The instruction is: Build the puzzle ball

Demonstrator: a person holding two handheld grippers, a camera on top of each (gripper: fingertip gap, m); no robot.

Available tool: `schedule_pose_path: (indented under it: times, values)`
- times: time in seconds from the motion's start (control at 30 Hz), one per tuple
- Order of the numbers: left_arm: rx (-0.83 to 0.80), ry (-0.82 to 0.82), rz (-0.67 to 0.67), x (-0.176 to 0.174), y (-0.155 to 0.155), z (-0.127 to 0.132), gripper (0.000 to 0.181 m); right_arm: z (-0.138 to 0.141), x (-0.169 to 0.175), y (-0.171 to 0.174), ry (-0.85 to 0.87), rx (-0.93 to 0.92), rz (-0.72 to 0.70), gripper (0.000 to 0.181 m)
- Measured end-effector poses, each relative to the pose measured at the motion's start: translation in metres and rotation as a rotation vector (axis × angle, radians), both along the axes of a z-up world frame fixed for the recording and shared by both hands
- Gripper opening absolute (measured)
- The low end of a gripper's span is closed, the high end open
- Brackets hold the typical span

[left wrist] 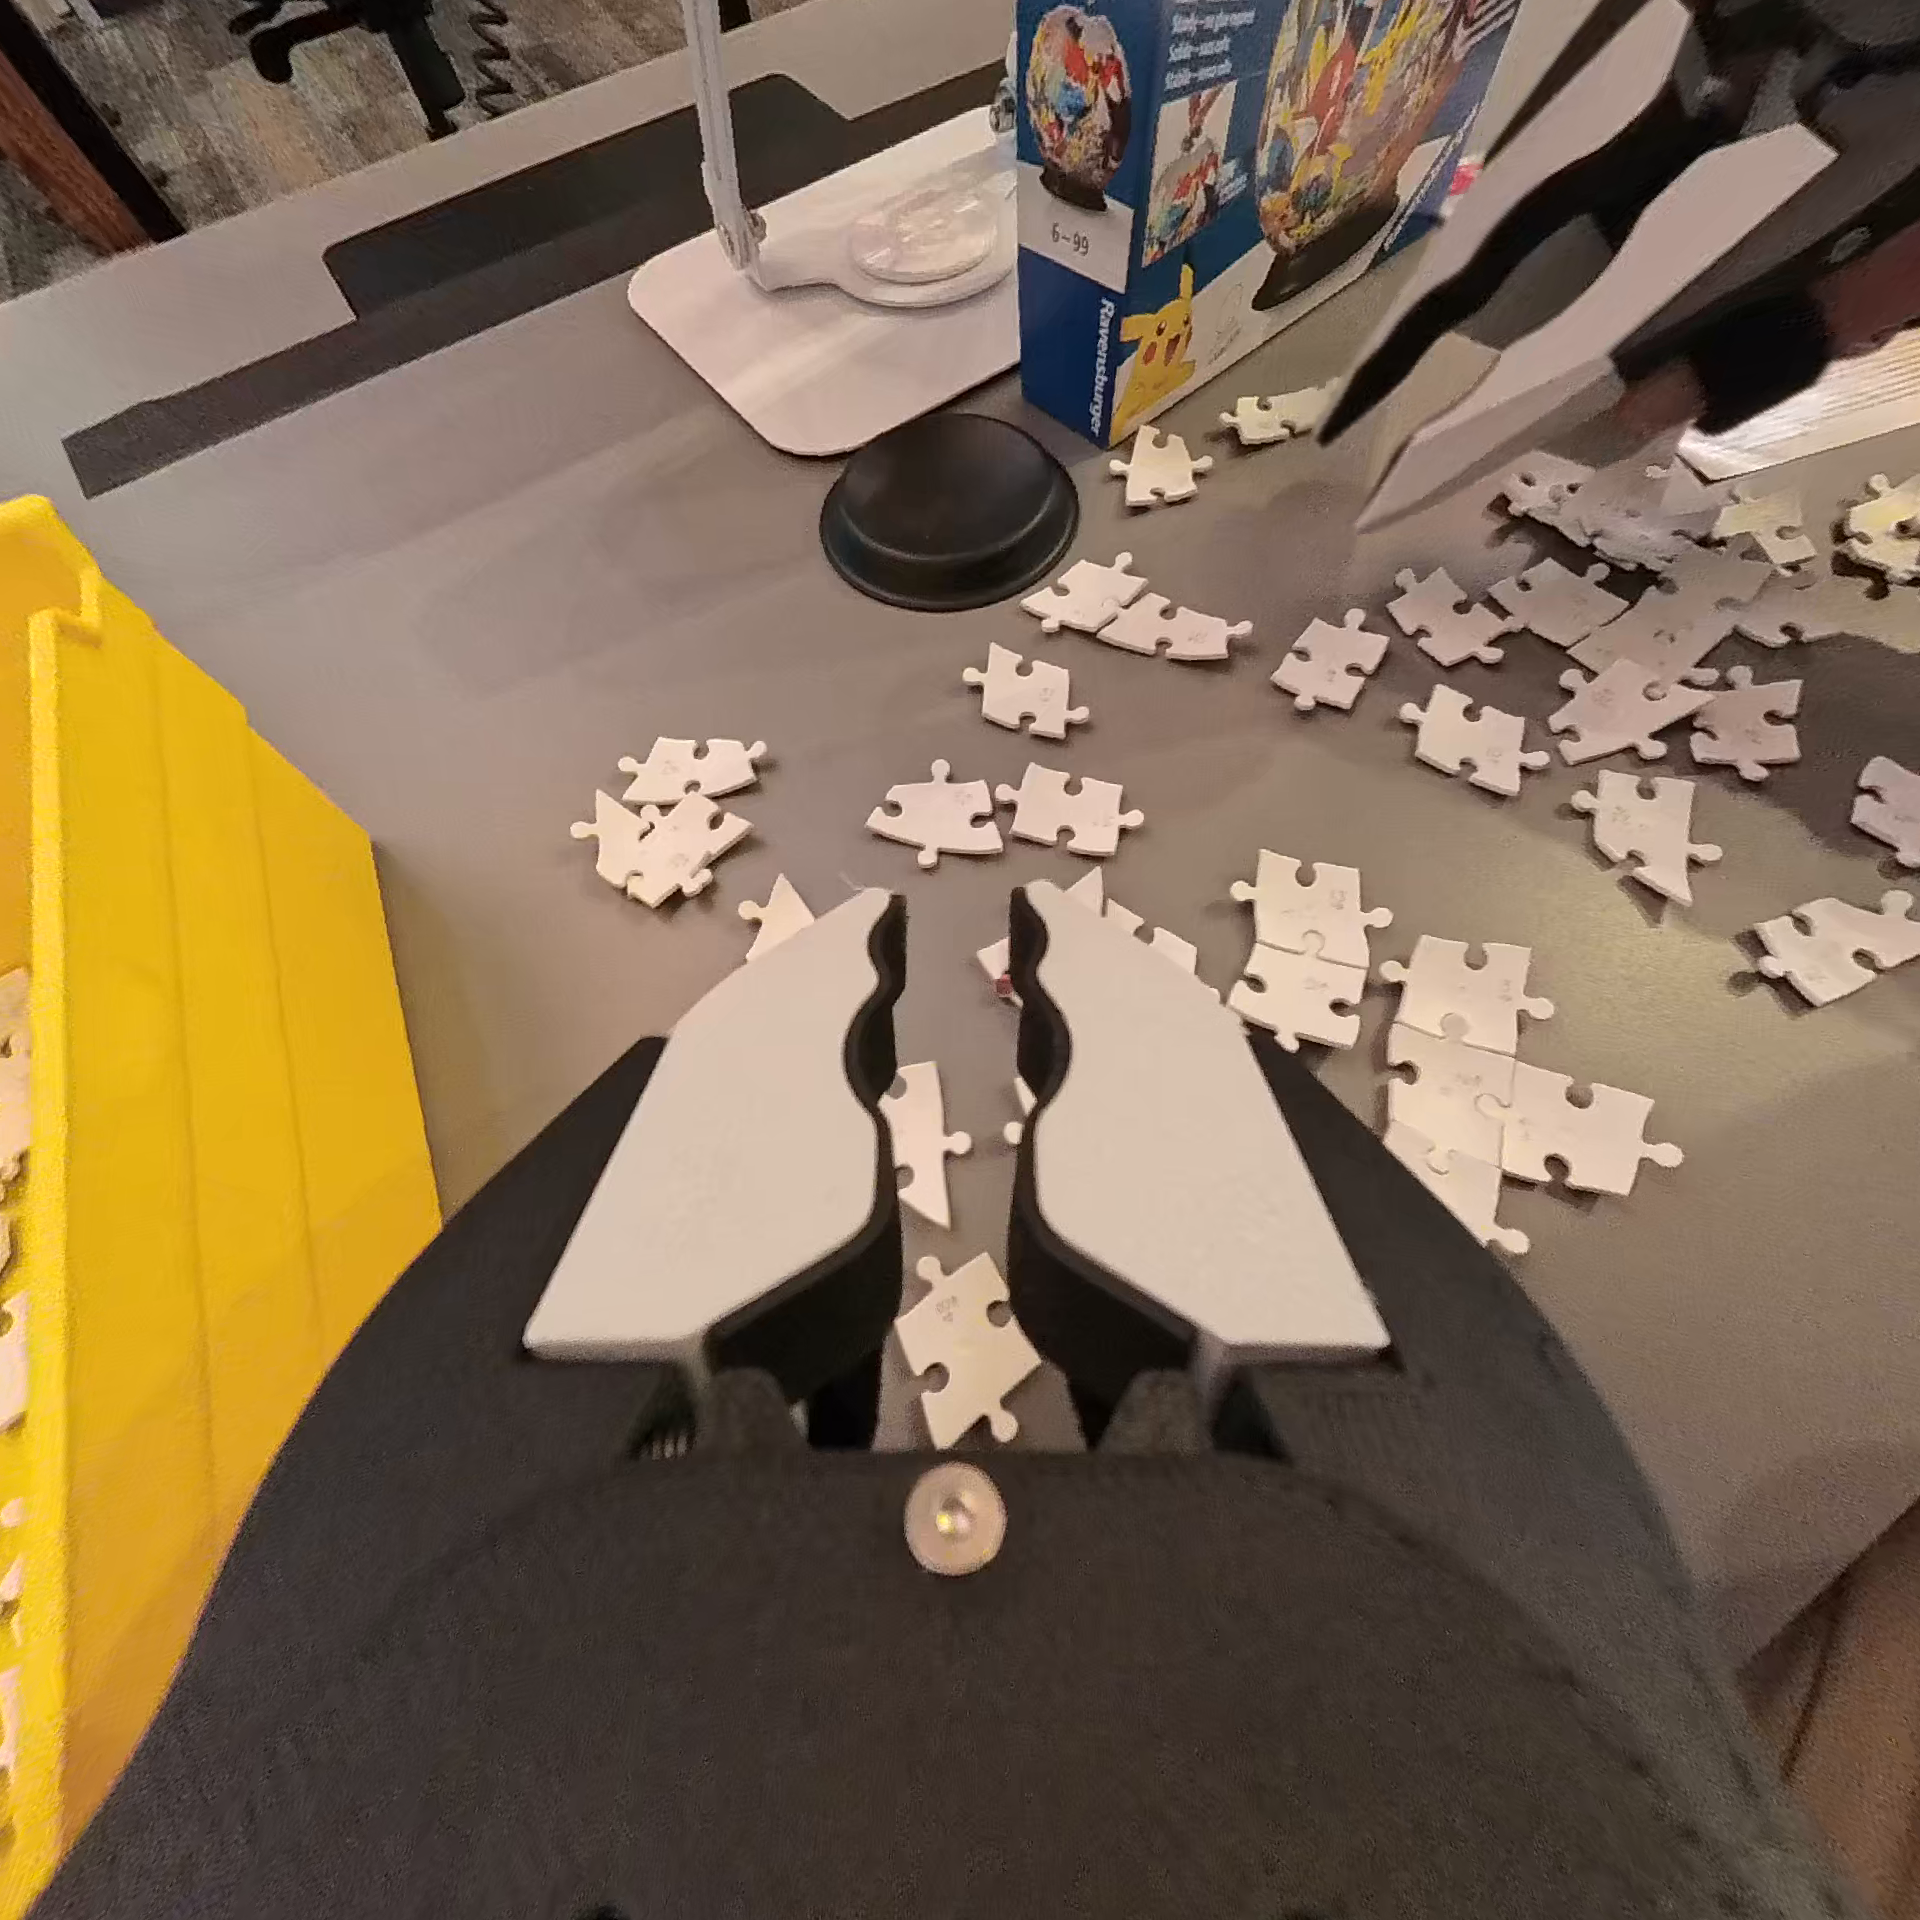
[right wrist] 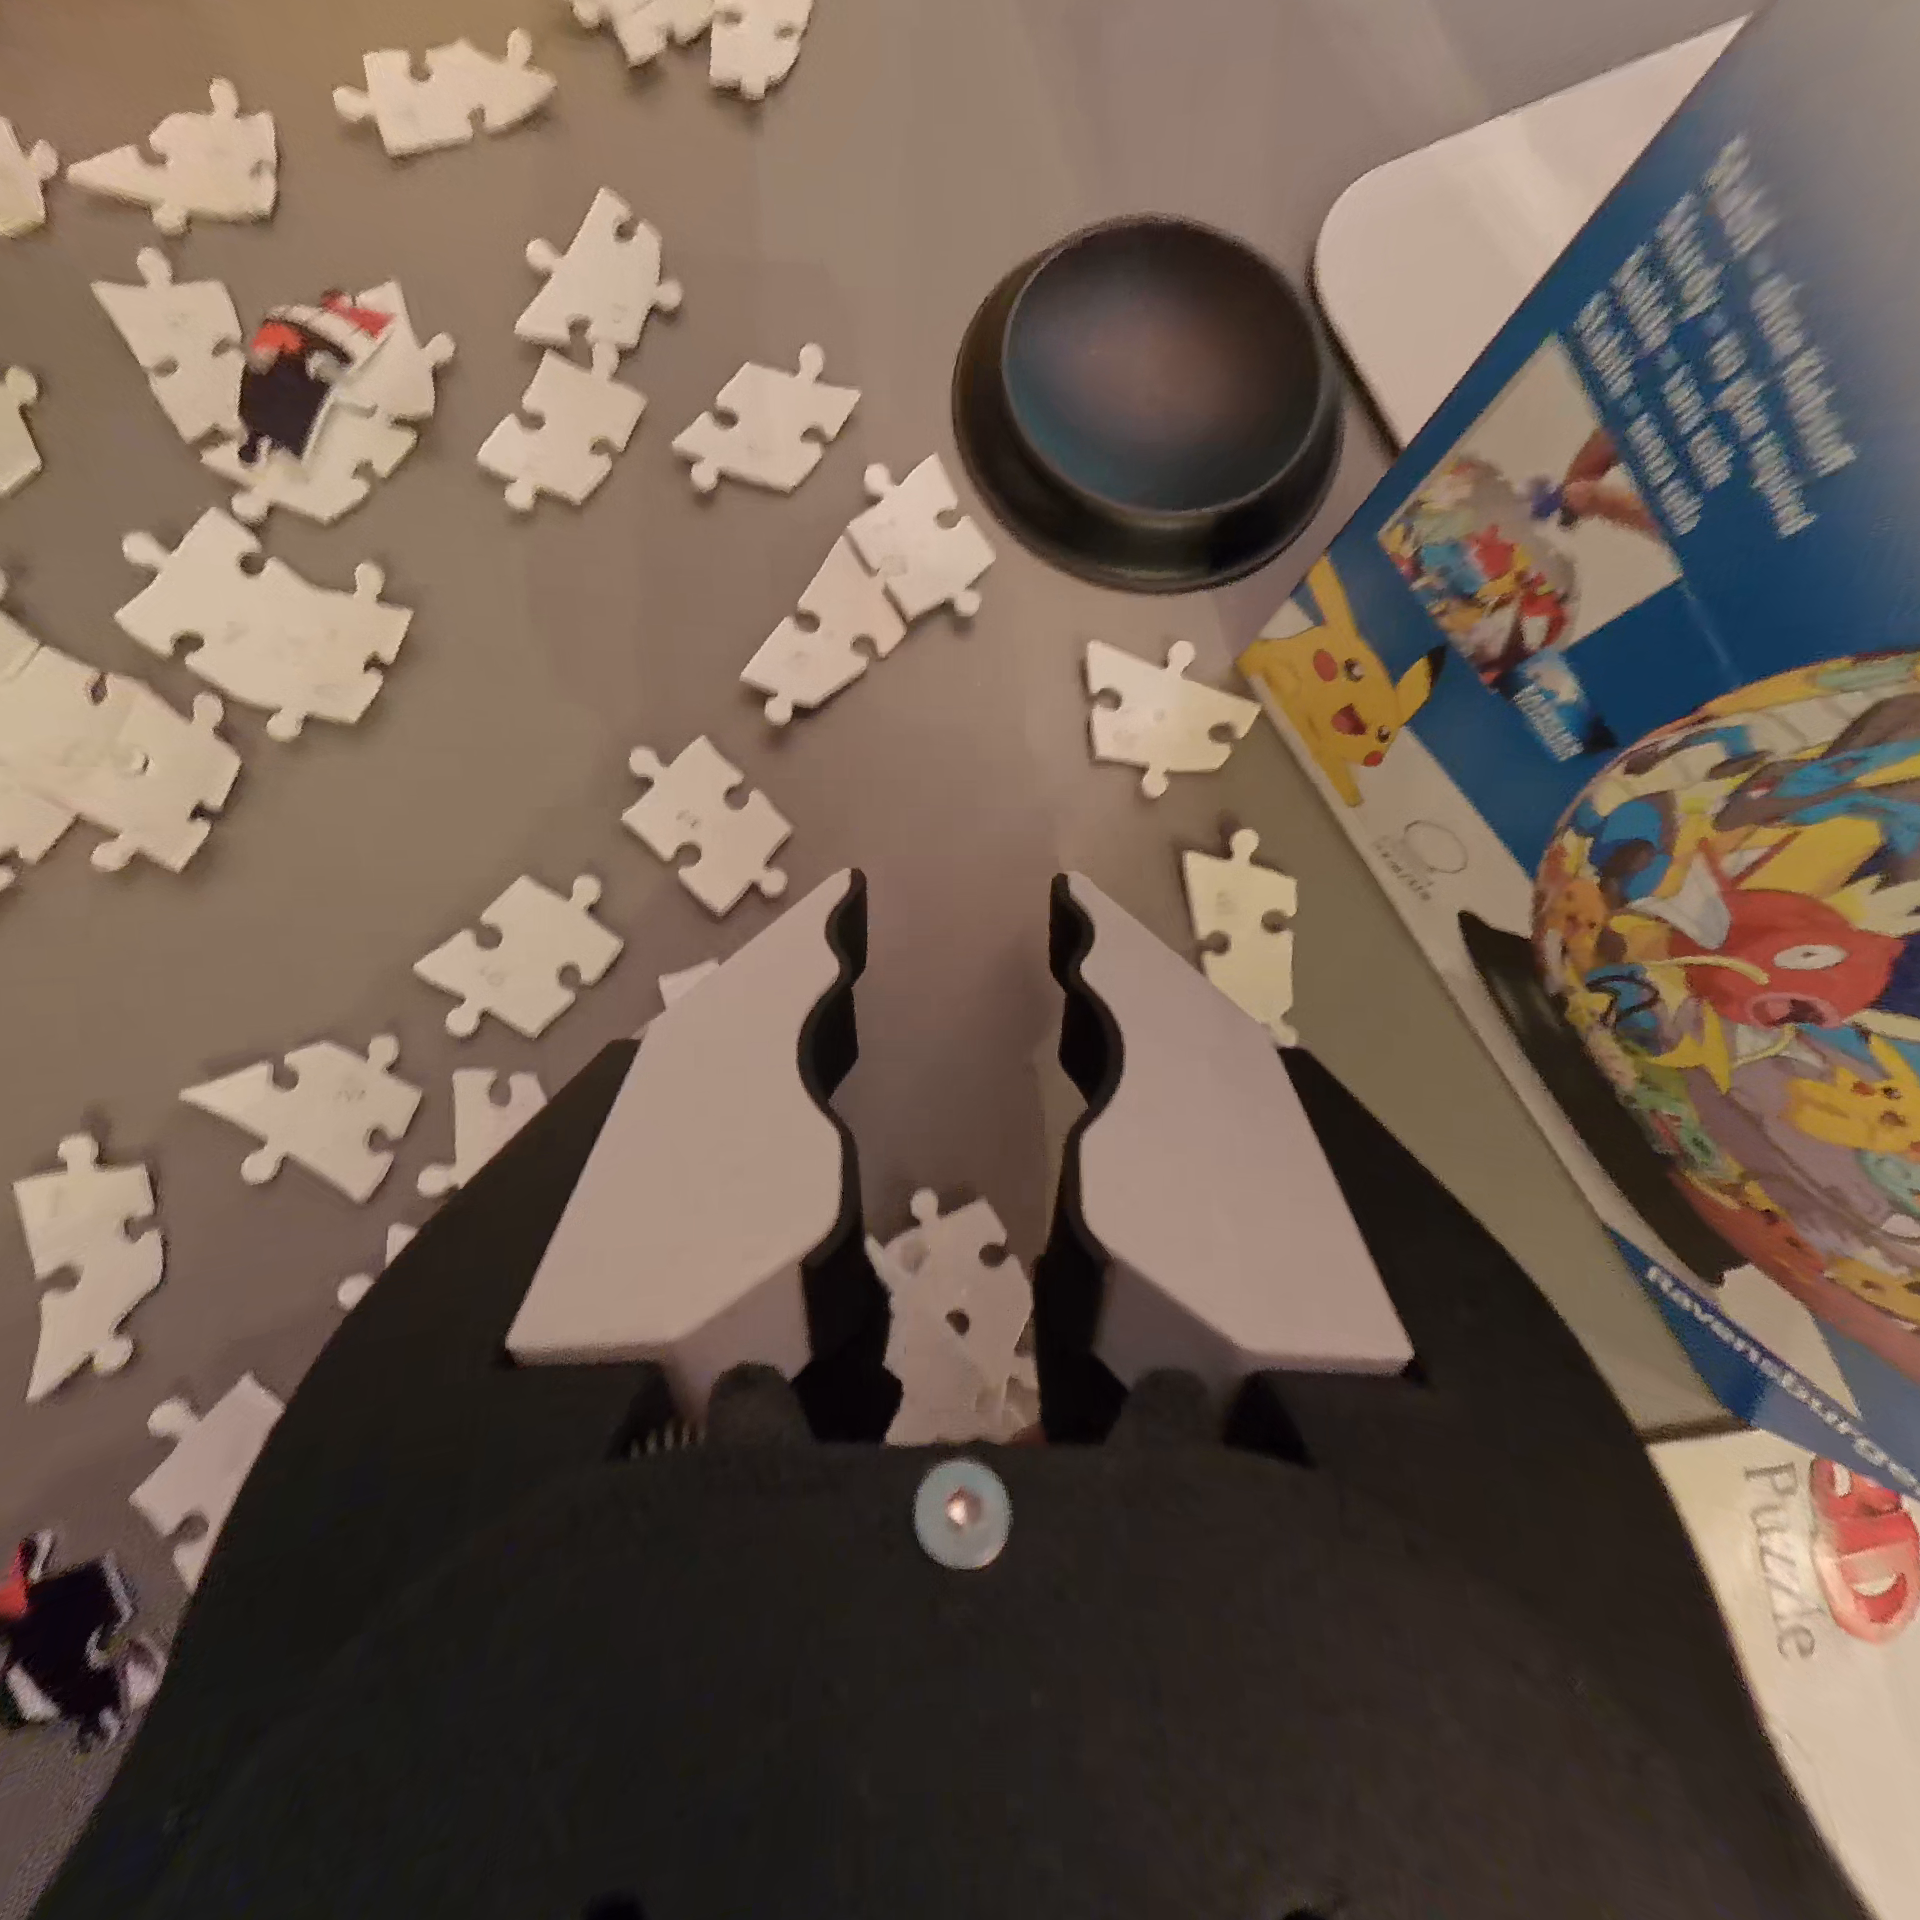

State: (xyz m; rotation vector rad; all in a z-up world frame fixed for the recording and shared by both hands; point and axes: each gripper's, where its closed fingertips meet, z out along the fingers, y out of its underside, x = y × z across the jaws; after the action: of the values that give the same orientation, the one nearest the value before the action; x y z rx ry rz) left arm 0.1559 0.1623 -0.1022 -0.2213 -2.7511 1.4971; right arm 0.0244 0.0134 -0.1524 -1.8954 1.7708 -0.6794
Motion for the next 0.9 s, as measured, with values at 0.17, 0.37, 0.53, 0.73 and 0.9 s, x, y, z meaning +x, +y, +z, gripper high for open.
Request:
schedule_pose_path:
  times: [0.17,0.37,0.53,0.73,0.9]
  values:
    - [0.014,-0.004,-0.015,-0.004,0.0,-0.004,0.019,-0.002,-0.02,0.005,0.059,-0.008,0.052,0.033]
    - [0.036,-0.021,-0.027,-0.007,-0.001,-0.009,0.019,-0.007,-0.032,0.018,0.112,0.043,0.109,0.035]
    - [0.061,-0.029,-0.029,-0.007,-0.001,-0.015,0.021,-0.01,-0.03,0.029,0.127,0.043,0.156,0.038]
    - [0.103,-0.077,-0.015,-0.002,-0.001,-0.026,0.022,-0.012,-0.027,0.032,0.131,0.03,0.165,0.04]
    - [0.111,-0.122,-0.004,0.002,-0.001,-0.028,0.021,-0.01,-0.026,0.031,0.132,0.017,0.157,0.043]
